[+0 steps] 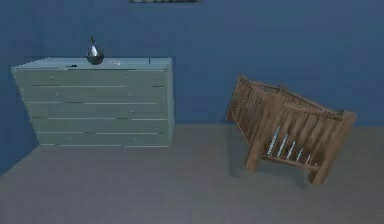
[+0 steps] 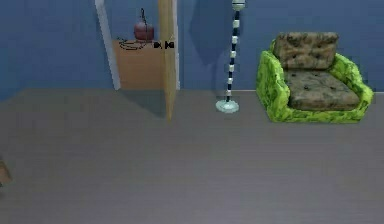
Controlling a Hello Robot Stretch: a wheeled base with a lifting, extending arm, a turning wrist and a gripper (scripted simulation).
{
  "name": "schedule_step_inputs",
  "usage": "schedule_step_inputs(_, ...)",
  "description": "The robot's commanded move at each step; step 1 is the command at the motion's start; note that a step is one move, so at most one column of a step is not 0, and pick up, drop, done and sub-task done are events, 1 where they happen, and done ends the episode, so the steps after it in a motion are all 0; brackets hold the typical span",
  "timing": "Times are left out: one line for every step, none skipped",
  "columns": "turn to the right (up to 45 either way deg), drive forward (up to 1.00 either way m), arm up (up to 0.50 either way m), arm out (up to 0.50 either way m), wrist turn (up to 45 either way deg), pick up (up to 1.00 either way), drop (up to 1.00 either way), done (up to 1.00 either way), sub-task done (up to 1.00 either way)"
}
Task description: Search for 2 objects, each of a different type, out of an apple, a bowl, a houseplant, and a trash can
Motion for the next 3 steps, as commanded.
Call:
schedule_step_inputs(45.0, 0.0, 0.0, 0.0, 0.0, 0.0, 0.0, 0.0, 0.0)
schedule_step_inputs(45.0, 0.0, 0.0, 0.0, 0.0, 0.0, 0.0, 0.0, 0.0)
schedule_step_inputs(0.0, 0.05, 0.0, 0.0, 0.0, 0.0, 0.0, 0.0, 0.0)
